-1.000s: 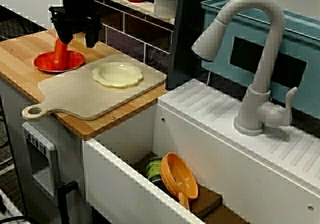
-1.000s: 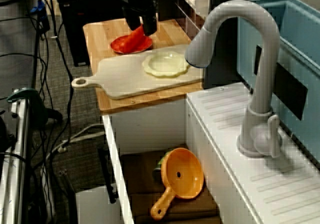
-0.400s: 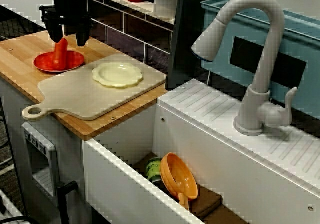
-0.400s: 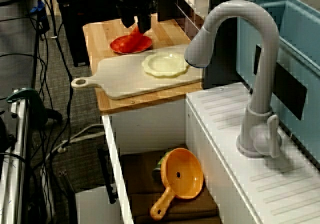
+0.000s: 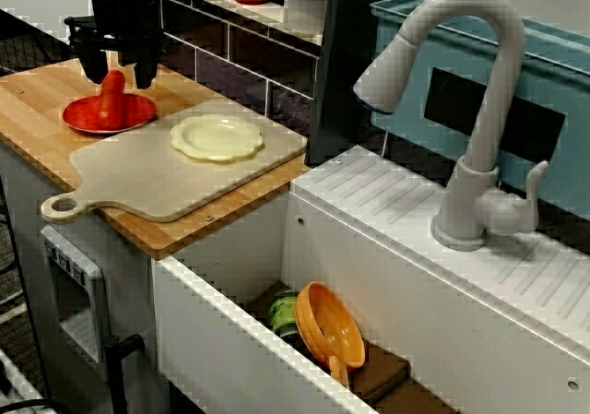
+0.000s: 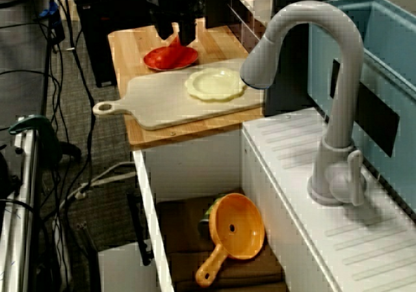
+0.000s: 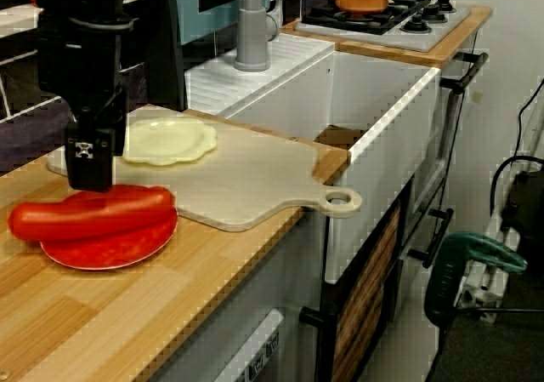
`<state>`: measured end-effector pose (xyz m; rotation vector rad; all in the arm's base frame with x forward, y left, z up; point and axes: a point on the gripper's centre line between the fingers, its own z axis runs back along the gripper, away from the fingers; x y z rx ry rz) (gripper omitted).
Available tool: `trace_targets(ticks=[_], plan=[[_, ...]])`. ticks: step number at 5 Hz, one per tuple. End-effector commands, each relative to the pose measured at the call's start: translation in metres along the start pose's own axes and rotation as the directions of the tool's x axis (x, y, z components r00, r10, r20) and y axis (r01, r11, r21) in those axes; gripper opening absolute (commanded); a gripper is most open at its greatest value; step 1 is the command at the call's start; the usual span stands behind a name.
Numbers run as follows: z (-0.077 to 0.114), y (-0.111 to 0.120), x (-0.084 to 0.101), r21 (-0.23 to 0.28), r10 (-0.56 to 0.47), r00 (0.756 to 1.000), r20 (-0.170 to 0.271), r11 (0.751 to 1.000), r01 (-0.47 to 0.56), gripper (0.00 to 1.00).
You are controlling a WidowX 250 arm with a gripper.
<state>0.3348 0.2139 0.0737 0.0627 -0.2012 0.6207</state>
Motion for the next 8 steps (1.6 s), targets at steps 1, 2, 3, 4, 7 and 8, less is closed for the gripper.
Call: trace_targets(ticks=[1,2,3,4,7,8], plan=[[0.010,0.014,0.018,0.039,0.022,0.998,0.054,0.999,-0.024,1.00],[0.011,0.016,0.019,0.059,0.020,0.999,0.030,0.998,-0.022,1.00],[0.014,0.021,0.019,0.067,0.022,1.000,0.015,0.998,-0.023,1.00],[0.015,0.025,0.017,0.071,0.025,1.000,0.008,0.997,-0.025,1.00],[0.005,0.031,0.011,0.075,0.066,0.998,0.015,0.995,-0.067,1.00],[-0.001,0.027,0.010,0.071,0.083,0.996,0.010,0.994,-0.084,1.00]])
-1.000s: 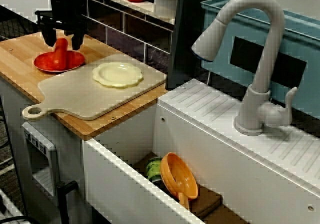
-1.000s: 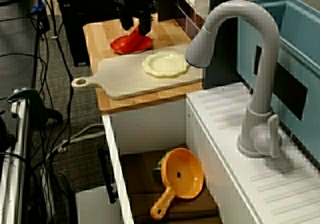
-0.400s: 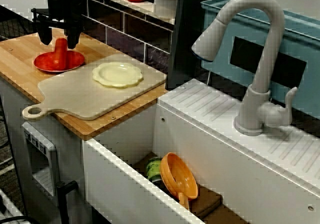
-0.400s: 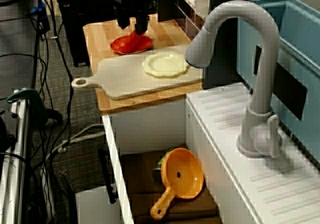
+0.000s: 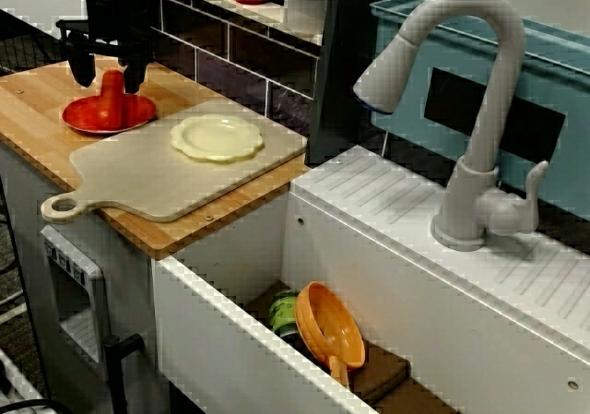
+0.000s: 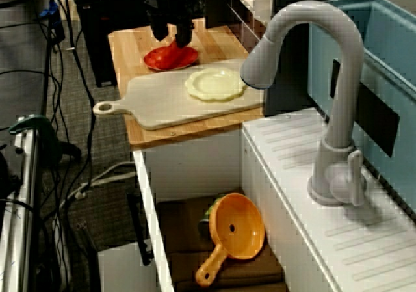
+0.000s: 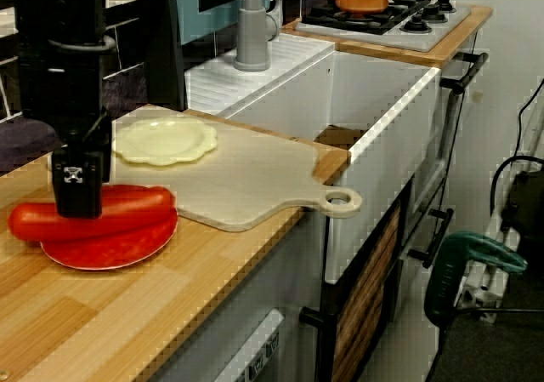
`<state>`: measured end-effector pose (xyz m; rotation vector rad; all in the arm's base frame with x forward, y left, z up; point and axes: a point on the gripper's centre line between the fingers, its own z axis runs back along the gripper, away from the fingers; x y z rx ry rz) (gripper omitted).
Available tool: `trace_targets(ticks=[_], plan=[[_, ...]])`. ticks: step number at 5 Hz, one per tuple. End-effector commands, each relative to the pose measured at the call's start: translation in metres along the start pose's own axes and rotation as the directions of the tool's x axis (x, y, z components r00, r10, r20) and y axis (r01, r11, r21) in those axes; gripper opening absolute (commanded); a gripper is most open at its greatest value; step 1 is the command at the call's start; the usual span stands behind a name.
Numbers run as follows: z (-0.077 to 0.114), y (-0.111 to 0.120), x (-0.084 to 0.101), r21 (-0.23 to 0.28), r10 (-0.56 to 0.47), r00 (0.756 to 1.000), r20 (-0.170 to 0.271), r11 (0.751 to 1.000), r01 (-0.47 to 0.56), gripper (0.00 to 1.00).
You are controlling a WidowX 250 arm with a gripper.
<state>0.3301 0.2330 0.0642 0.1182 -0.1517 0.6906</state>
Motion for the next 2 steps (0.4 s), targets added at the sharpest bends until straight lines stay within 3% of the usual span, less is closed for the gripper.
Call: trace_targets(ticks=[1,2], plan=[[0.0044,0.0039,0.0057,0.008,0.023,0.999,0.038,1.000,-0.023,1.00],[-0.0030,0.0053,0.0044,0.017,0.022,0.999,0.036,1.000,-0.023,1.00]])
